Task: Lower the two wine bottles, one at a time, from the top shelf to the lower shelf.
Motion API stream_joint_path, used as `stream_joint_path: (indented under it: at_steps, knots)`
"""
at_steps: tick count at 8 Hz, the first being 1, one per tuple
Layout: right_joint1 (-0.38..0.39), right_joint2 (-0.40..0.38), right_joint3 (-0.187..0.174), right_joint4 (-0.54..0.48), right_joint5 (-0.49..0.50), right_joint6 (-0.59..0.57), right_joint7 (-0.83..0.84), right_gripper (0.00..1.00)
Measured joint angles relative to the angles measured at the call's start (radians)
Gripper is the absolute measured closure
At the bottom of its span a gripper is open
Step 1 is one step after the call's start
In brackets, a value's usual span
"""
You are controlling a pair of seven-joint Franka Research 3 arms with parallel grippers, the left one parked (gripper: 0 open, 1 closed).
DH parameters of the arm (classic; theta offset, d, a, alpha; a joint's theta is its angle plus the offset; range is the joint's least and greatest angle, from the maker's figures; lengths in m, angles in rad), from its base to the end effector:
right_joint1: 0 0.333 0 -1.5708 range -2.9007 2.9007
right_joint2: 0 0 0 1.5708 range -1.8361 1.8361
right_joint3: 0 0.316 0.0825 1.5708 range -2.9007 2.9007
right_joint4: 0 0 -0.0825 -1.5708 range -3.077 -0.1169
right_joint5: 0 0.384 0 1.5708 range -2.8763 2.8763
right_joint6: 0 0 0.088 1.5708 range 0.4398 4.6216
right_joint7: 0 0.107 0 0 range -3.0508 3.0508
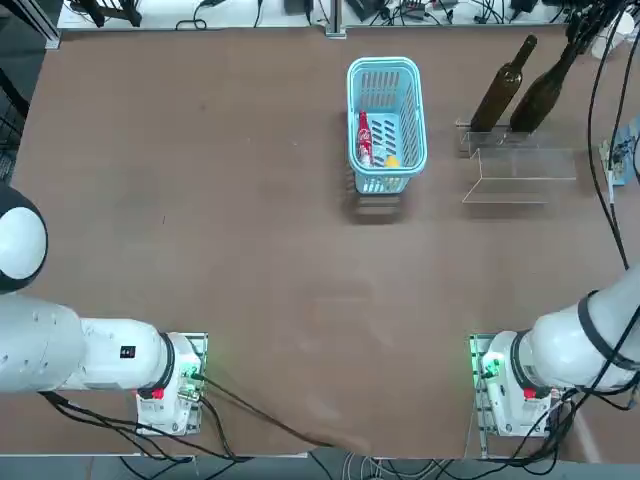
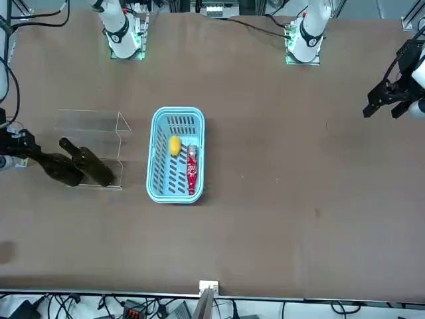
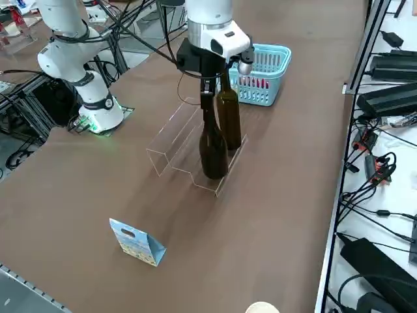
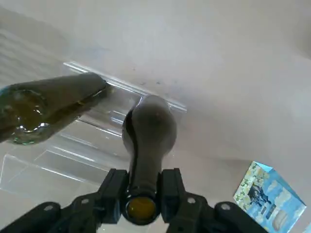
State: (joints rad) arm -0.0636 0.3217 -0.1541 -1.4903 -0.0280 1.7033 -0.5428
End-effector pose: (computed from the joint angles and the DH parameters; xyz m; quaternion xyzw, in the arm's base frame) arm 0.6329 -0.1302 0.4815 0.9839 0.1666 -0.0629 0.0160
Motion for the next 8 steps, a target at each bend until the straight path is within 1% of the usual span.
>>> stream_joint_path:
  at_steps: [4,6,7,8]
  knots:
    - [-0.003,0.000,-0.001,-0.017,0.000,0.009,-0.001,0.60]
    - [-0.004,0.000,-0.001,-0.019,0.000,0.010,-0.001,0.56]
    - [-0.004,-0.002,-0.001,-0.019,0.000,0.010,-0.001,0.47]
    - [-0.004,-0.006,-0.001,-0.019,0.000,0.010,-0.001,0.28]
